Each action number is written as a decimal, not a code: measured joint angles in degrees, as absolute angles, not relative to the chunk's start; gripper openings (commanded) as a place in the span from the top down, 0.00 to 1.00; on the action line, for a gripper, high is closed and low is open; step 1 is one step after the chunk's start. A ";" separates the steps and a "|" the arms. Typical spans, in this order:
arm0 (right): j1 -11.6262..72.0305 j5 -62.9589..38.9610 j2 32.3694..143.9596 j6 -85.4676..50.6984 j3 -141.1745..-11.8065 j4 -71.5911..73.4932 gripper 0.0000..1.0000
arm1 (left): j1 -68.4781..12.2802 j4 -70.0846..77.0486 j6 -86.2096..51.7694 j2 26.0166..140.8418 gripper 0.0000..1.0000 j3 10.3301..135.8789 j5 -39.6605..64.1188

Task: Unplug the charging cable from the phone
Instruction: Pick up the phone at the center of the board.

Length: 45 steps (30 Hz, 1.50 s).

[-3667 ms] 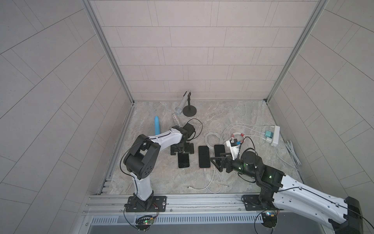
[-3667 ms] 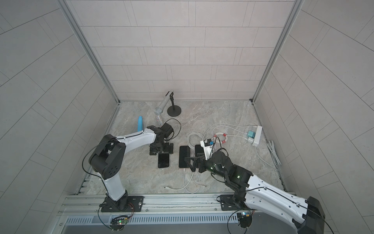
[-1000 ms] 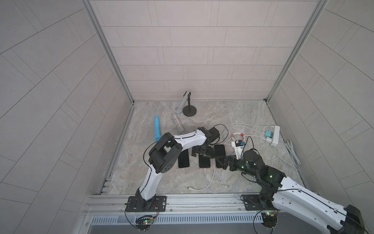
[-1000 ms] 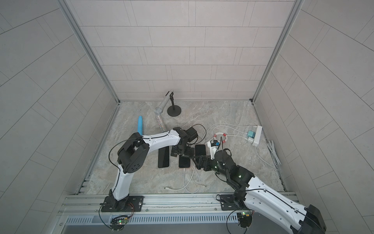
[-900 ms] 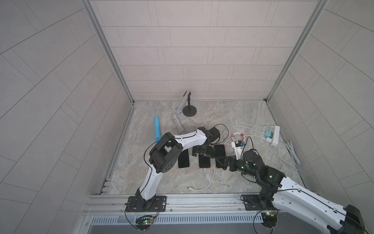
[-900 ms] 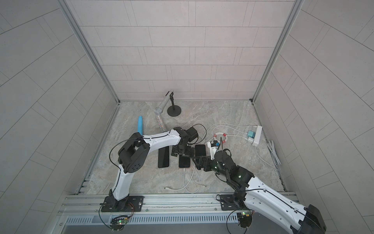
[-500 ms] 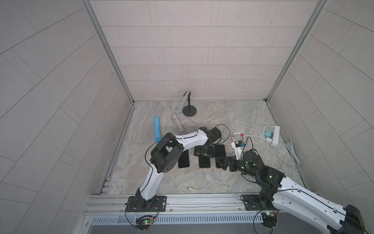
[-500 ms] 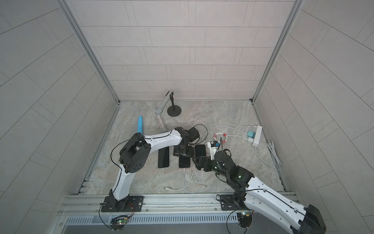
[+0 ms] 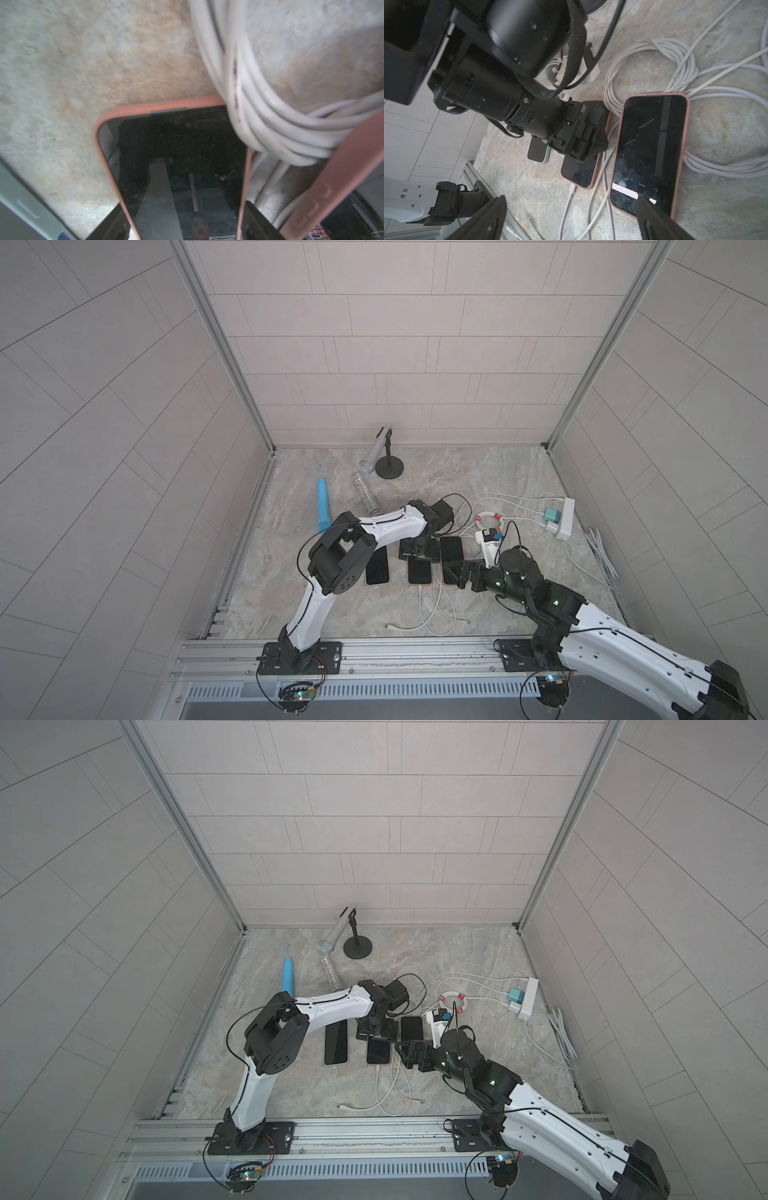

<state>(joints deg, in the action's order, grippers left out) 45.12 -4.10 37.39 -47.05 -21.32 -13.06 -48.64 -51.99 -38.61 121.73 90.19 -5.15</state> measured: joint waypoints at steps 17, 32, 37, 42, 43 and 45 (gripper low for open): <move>44.60 -4.34 37.45 -47.03 -21.32 -13.06 0.00 | -46.59 -50.17 -38.57 119.83 0.72 87.39 -4.62; 44.60 -4.91 37.82 -47.00 -21.32 -13.10 0.00 | -45.15 -49.76 -37.47 116.95 0.93 86.30 -3.97; 44.60 -5.06 38.22 -47.03 -21.34 -13.10 0.00 | -44.97 -49.78 -36.75 115.85 0.99 86.30 -2.66; 44.60 -5.19 38.22 -47.03 -21.34 -13.08 0.00 | -44.97 -49.80 -36.29 115.07 1.00 86.30 -1.58; 44.60 -5.21 38.22 -47.03 -21.34 -13.08 0.00 | -44.97 -49.87 -36.14 114.91 1.00 86.32 -1.45; 44.60 -5.34 38.33 -47.05 -21.34 -13.04 0.01 | -44.97 -50.41 -35.83 114.76 1.00 86.78 -1.37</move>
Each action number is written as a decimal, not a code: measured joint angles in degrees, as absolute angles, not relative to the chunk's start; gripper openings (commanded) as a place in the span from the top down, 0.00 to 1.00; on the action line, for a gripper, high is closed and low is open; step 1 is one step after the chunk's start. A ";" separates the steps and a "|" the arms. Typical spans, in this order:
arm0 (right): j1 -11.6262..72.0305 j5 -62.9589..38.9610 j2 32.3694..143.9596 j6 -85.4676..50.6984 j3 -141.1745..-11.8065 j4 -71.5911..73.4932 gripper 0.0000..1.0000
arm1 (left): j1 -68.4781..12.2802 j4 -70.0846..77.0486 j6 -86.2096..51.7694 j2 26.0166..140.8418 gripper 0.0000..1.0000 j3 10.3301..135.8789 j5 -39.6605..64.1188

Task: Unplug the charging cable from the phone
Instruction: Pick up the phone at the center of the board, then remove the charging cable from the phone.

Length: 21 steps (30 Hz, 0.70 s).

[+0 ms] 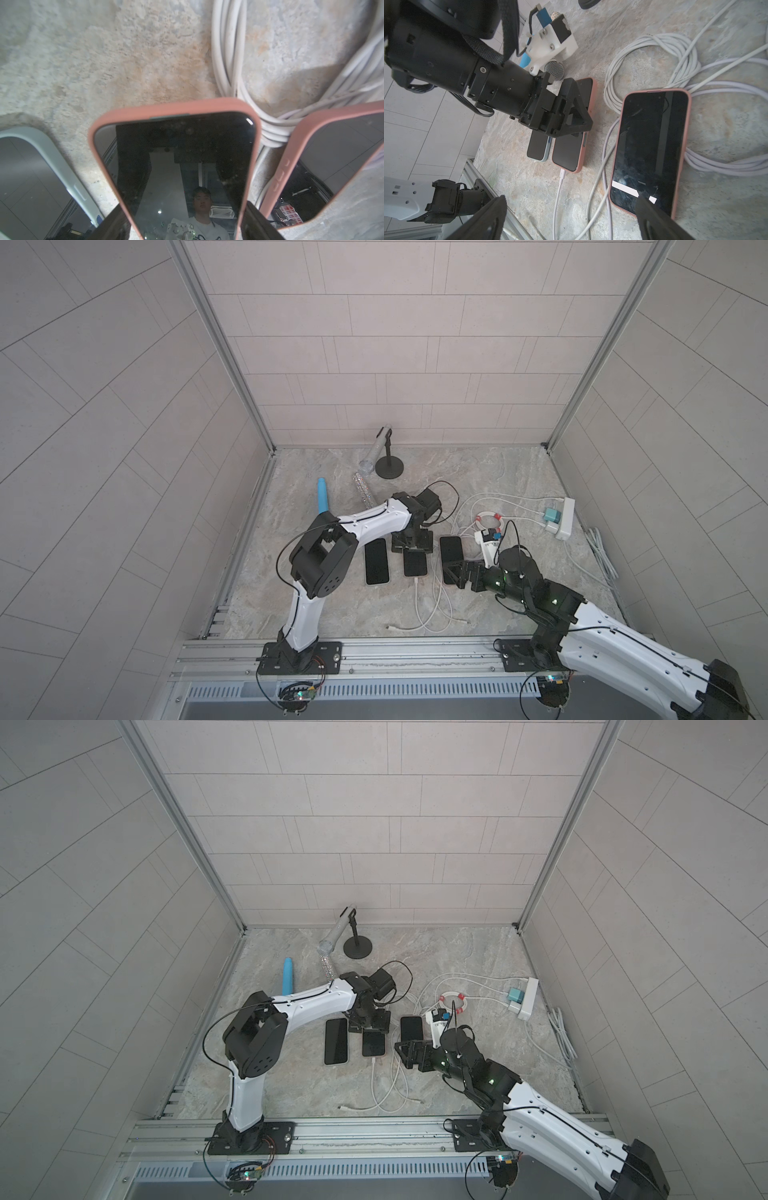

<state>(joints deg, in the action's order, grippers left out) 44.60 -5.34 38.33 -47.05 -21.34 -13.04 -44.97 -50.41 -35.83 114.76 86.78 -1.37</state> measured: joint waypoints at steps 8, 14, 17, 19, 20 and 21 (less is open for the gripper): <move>44.60 -6.72 40.32 -47.40 -21.32 -11.70 0.04 | -44.66 -52.10 -34.30 114.69 1.00 90.15 -1.13; 44.60 -9.08 43.24 -48.07 -21.30 -8.51 0.08 | -44.14 -53.17 -33.08 114.69 1.00 92.90 -0.47; 44.60 -10.44 44.82 -48.71 -20.95 -6.11 0.12 | -43.83 -53.47 -32.53 114.69 1.00 94.08 -0.01; 44.60 -11.40 45.89 -49.15 -20.36 -4.64 0.14 | -43.68 -53.63 -32.42 114.69 1.00 94.59 0.30; 44.60 -11.88 46.50 -49.43 -20.08 -3.92 0.16 | -43.55 -53.63 -32.29 114.67 1.00 94.63 0.45; 44.60 -12.27 47.09 -49.58 -19.79 -3.29 0.17 | -43.46 -53.80 -32.14 114.67 1.00 94.76 0.62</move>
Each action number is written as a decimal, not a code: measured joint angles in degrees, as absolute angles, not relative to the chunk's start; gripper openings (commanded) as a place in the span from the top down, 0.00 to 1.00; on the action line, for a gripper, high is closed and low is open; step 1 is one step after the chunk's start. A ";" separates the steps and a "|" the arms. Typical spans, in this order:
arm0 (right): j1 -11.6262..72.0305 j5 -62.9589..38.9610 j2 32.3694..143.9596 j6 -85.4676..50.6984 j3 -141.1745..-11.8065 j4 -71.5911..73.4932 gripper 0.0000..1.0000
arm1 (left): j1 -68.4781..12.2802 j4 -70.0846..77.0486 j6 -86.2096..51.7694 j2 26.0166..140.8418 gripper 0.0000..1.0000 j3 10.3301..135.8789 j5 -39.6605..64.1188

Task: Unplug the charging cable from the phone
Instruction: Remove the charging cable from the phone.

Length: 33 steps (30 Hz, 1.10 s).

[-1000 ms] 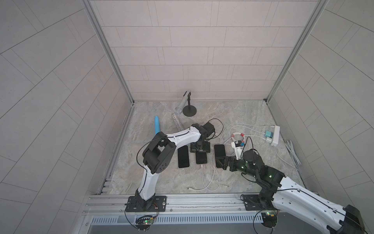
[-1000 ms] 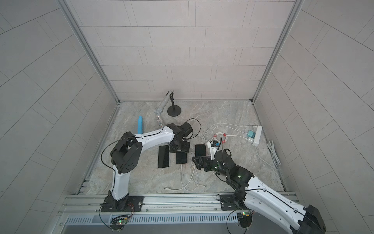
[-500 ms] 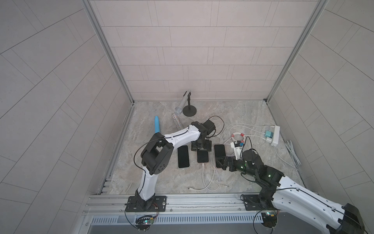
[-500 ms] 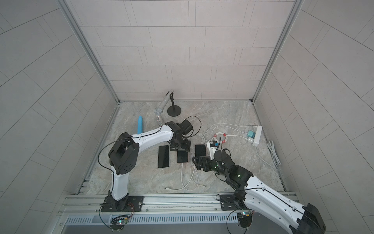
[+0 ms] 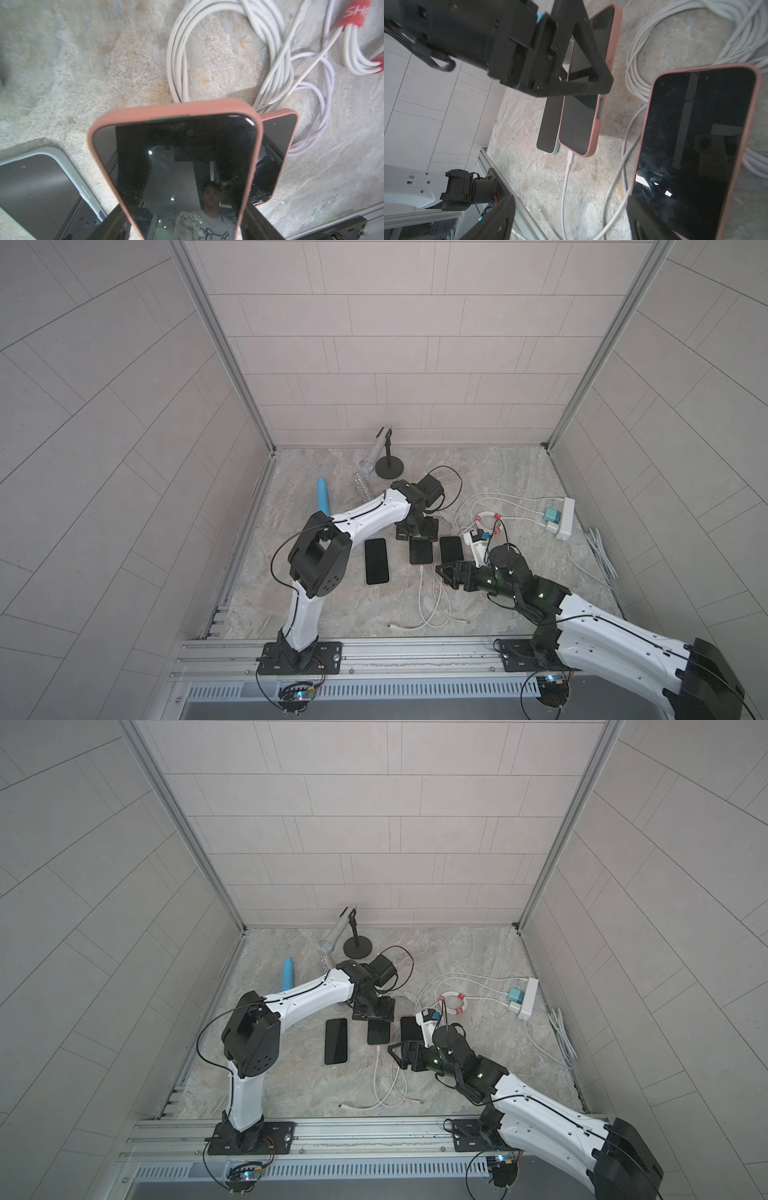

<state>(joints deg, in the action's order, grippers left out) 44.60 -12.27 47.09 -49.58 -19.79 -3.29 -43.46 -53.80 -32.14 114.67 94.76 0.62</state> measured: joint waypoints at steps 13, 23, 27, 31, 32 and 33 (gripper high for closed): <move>44.60 -17.32 55.51 -52.47 -17.76 6.87 0.33 | -43.00 -54.72 -31.46 114.41 1.00 96.44 2.11; 44.80 -21.93 66.08 -55.00 -17.74 15.53 0.44 | -43.00 -54.89 -31.46 113.56 1.00 96.44 2.33; 45.36 -22.76 69.01 -55.86 -17.78 18.13 0.49 | -43.00 -54.92 -31.46 113.54 1.00 96.44 2.42; 45.78 -22.90 70.52 -56.21 -17.80 20.18 0.52 | -43.00 -54.92 -31.48 113.54 1.00 96.44 2.46; 45.80 -22.87 70.74 -56.25 -17.80 20.64 0.52 | -43.00 -54.89 -31.48 113.49 1.00 96.44 2.48; 45.91 -22.85 70.85 -56.36 -17.80 21.02 0.53 | -43.00 -54.89 -31.48 113.45 1.00 96.44 2.52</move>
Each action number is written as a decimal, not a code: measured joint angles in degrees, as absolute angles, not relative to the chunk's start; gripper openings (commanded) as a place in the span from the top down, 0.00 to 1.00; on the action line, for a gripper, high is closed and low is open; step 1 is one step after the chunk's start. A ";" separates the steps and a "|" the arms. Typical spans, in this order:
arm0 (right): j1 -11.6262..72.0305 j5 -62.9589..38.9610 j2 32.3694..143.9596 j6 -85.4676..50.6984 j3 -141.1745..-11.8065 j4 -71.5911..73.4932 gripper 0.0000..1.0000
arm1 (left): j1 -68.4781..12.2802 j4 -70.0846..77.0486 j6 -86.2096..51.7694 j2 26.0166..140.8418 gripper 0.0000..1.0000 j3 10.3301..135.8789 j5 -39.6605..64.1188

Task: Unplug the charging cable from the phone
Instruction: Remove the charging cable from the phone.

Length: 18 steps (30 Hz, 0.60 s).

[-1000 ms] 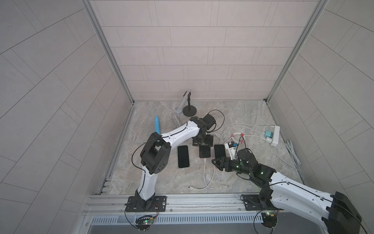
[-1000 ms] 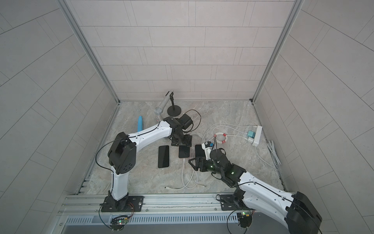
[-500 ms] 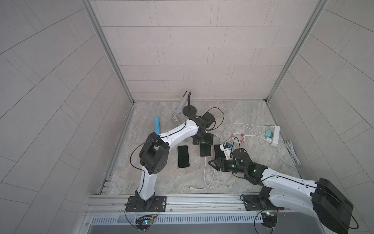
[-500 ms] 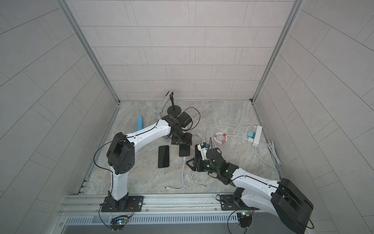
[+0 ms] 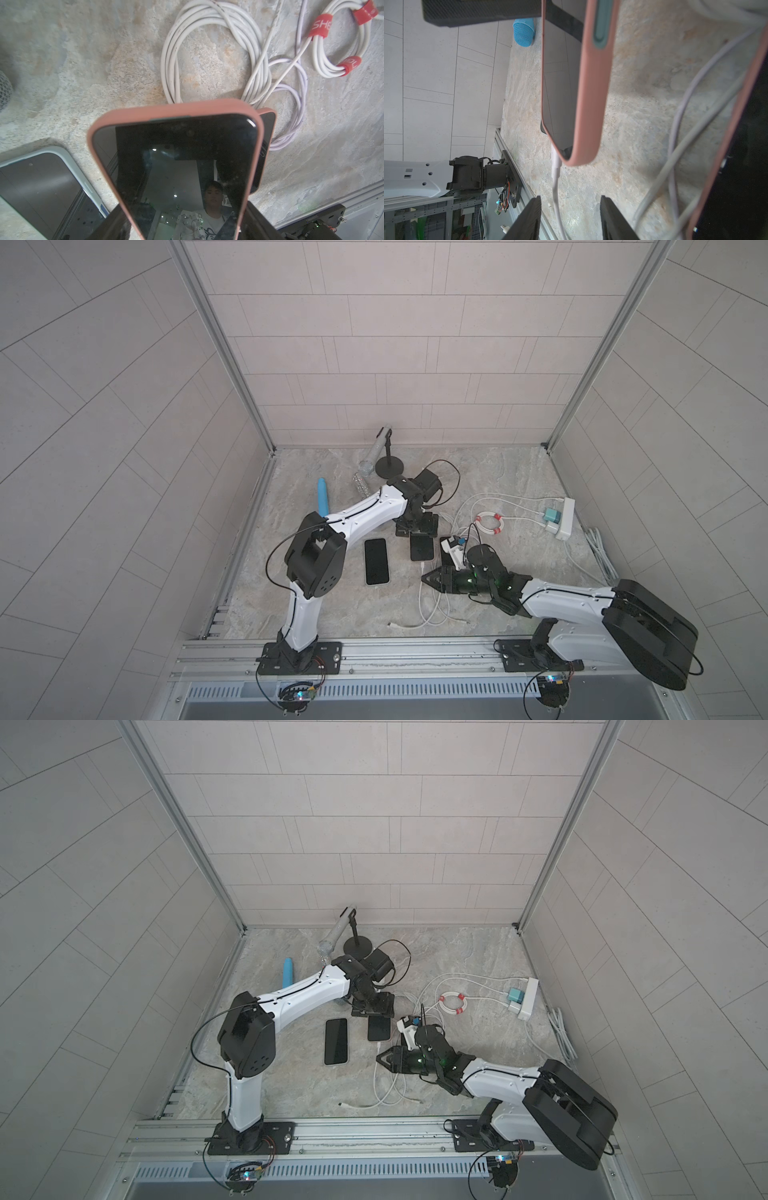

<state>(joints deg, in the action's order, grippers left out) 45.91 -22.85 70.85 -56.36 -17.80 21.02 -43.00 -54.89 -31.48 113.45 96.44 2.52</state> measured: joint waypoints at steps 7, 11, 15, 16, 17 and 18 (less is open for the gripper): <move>46.17 -22.15 72.18 -57.30 -17.80 24.99 0.58 | -43.00 -54.85 -31.48 113.01 1.00 96.44 3.14; 46.17 -22.00 73.08 -58.00 -17.80 27.55 0.62 | -43.00 -54.83 -31.48 112.95 1.00 96.44 3.33; 46.24 -21.87 73.63 -58.61 -17.80 29.41 0.67 | -43.00 -54.78 -31.51 112.81 1.00 96.42 3.46; 46.26 -21.85 73.69 -58.74 -17.80 29.85 0.68 | -43.00 -54.78 -31.51 112.79 1.00 96.40 3.46; 46.28 -21.85 73.73 -58.85 -17.80 30.28 0.70 | -43.00 -54.74 -31.51 112.75 1.00 96.38 3.46; 46.28 -21.85 73.78 -58.98 -17.80 30.50 0.71 | -43.00 -54.72 -31.51 112.73 1.00 96.36 3.46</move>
